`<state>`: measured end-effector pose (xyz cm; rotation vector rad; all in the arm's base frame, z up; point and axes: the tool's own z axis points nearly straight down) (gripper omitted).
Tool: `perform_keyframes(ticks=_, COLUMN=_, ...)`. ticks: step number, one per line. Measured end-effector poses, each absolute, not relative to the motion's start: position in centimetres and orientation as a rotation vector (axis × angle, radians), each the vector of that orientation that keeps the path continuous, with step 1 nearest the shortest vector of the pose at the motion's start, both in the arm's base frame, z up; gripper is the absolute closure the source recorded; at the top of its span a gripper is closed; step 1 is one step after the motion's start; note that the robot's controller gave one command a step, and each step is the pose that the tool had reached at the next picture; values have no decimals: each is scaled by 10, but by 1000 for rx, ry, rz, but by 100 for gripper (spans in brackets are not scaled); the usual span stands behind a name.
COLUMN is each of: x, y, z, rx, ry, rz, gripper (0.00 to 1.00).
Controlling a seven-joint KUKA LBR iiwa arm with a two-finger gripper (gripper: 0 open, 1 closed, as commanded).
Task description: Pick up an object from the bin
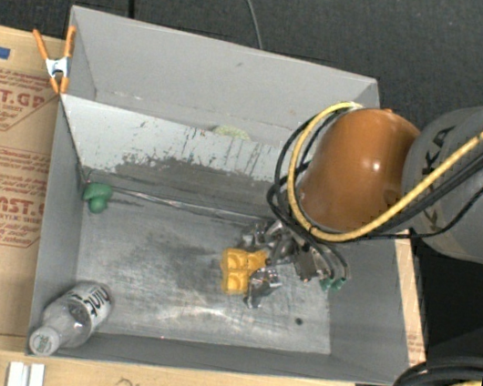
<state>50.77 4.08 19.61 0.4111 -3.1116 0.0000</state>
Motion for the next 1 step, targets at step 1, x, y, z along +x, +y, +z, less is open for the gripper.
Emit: perform_keyframes(ticks=1, x=529, y=43, z=214, rx=396, ry=-3127, rz=1, gripper=100)
